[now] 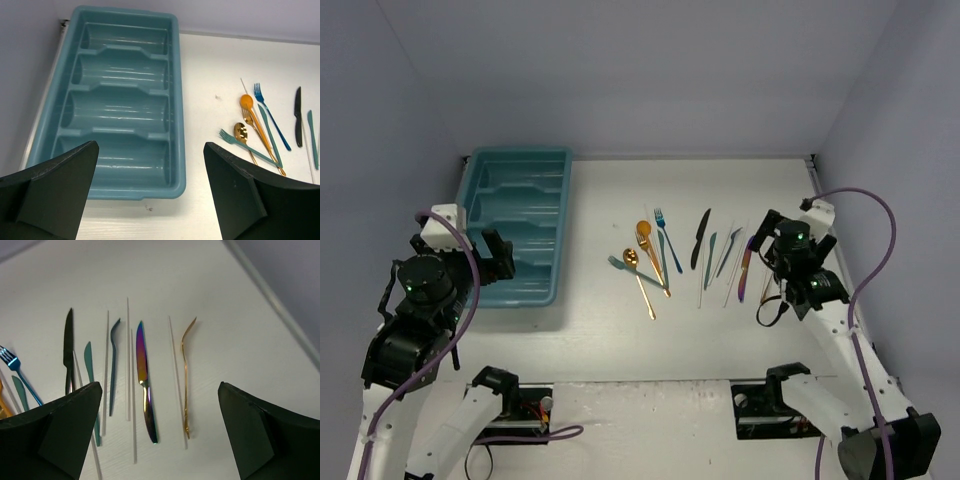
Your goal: Sort the eating utensils into containers
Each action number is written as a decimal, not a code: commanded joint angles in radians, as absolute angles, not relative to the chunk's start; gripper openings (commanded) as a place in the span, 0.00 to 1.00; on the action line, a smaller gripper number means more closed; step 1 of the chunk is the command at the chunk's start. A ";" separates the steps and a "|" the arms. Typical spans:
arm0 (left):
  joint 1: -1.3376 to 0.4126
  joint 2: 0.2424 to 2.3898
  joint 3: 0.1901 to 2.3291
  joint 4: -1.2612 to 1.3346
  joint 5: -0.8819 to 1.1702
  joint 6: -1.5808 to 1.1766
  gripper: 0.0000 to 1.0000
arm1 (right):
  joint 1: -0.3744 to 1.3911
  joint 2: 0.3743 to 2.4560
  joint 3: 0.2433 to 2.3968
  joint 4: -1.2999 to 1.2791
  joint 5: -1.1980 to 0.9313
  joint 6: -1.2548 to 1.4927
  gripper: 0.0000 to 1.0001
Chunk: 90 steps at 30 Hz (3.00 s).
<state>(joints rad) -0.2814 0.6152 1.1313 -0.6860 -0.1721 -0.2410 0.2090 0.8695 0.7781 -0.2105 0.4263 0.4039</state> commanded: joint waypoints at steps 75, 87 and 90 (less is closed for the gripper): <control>-0.379 0.830 1.251 -0.652 0.273 -0.563 0.84 | 0.615 1.278 1.214 -0.101 0.424 0.515 0.00; -0.752 1.081 1.417 -0.553 -0.140 -0.514 0.84 | 0.792 1.494 1.482 -0.102 0.429 0.576 0.00; -0.821 1.131 1.430 -0.516 -0.240 -0.485 0.84 | 0.798 1.515 1.503 -0.103 0.420 0.606 0.00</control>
